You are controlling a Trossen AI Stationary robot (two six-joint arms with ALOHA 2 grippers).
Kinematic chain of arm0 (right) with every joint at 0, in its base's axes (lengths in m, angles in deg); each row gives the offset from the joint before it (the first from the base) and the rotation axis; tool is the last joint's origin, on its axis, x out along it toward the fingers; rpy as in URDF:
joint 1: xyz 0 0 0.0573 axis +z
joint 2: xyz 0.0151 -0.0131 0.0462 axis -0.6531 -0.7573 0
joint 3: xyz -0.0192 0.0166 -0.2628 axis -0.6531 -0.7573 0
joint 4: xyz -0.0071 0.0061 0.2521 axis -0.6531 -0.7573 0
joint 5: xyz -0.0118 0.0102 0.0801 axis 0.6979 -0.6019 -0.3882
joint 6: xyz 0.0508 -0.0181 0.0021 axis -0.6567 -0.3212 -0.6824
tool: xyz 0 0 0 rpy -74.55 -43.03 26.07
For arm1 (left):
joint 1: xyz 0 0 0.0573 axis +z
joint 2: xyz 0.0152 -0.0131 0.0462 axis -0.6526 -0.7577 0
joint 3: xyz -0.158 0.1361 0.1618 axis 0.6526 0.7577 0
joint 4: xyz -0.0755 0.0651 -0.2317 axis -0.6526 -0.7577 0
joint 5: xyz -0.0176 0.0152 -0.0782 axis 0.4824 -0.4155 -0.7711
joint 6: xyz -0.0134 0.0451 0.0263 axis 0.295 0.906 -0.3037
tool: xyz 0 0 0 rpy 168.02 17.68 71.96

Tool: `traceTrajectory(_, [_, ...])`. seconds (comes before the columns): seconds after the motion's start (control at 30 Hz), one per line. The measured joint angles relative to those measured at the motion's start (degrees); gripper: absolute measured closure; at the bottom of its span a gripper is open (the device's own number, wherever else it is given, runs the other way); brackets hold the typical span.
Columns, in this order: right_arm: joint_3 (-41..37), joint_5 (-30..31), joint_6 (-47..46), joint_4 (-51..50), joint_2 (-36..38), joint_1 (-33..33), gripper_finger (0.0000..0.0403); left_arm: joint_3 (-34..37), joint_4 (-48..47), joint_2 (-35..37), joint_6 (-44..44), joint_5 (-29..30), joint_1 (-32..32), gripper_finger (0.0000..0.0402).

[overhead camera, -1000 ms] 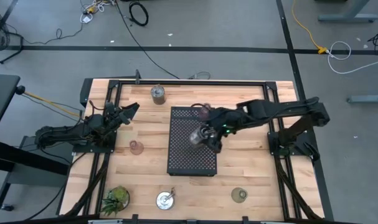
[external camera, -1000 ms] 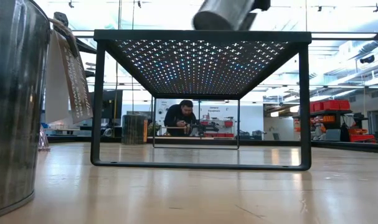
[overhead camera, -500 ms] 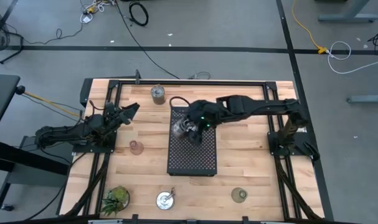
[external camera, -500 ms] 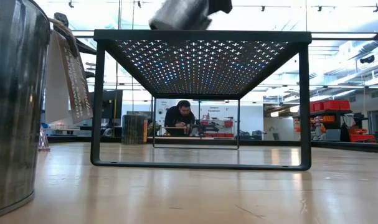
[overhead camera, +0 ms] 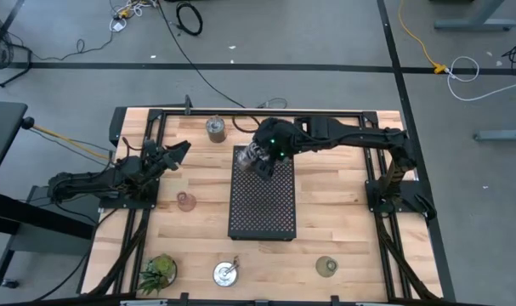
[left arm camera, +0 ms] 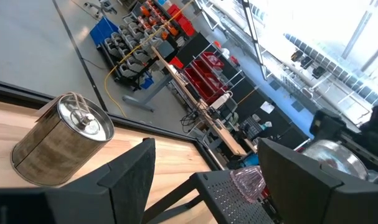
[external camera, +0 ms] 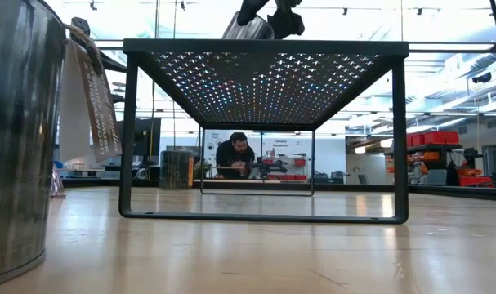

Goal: Pick & Place candle stick holders
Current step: Put the middle right silver scented candle on the shelf

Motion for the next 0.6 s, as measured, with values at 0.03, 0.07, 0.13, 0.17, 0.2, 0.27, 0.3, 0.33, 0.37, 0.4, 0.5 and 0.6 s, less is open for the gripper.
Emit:
traceTrajectory(0.03, [0.0,0.24,0.2,0.17,0.0,-0.41,0.0062,0.02,0.0,0.0,-0.02,-0.02,-0.02,0.0115])
traceTrajectory(0.07, [0.0,0.26,0.33,0.54,0.0,-0.84,0.0062,0.02,-0.01,0.0,-0.02,0.0,-0.01,0.0115])
traceTrajectory(0.13, [0.0,0.09,0.48,1.14,0.0,-1.79,0.0062,0.01,-0.02,0.0,-0.02,0.0,0.0,0.0115])
traceTrajectory(0.17, [0.0,-0.25,0.46,1.11,0.0,-2.16,0.0062,0.0,-0.02,0.0,-0.02,-0.02,-0.02,0.0115])
traceTrajectory(0.2, [0.0,-0.57,0.49,0.98,0.0,-2.43,0.0062,0.02,-0.02,0.0,-0.04,-0.02,-0.02,0.0115])
traceTrajectory(0.27, [0.0,-0.4,0.69,1.17,-0.26,-2.76,0.0062,0.02,-0.02,0.0,-0.08,-0.01,-0.02,0.0115])
traceTrajectory(0.3, [0.0,-0.4,0.85,1.28,-0.42,-2.87,0.0062,0.0,-0.02,0.0,-0.07,-0.02,0.0,0.0115])
traceTrajectory(0.33, [0.0,-0.72,0.91,1.21,-0.54,-2.95,0.0062,0.02,-0.02,0.0,-0.07,-0.02,-0.01,0.0115])
traceTrajectory(0.37, [0.0,-1.2,0.92,1.1,-0.79,-2.98,0.0062,0.02,-0.04,0.0,-0.07,0.0,-0.02,0.0115])
traceTrajectory(0.4, [0.01,-1.86,0.97,1.14,-1.22,-2.98,0.0062,0.02,-0.04,0.0,-0.07,-0.02,0.0,0.0115])
traceTrajectory(0.5, [0.02,-2.68,1.8,0.73,-2.07,-2.98,0.0062,0.02,-0.11,0.0,-0.05,0.0,-0.01,0.0115])
traceTrajectory(0.6, [0.02,-0.72,2.59,0.64,-2.6,-3.01,0.0062,0.01,-0.26,0.0,-0.04,0.0,0.0,0.0115])
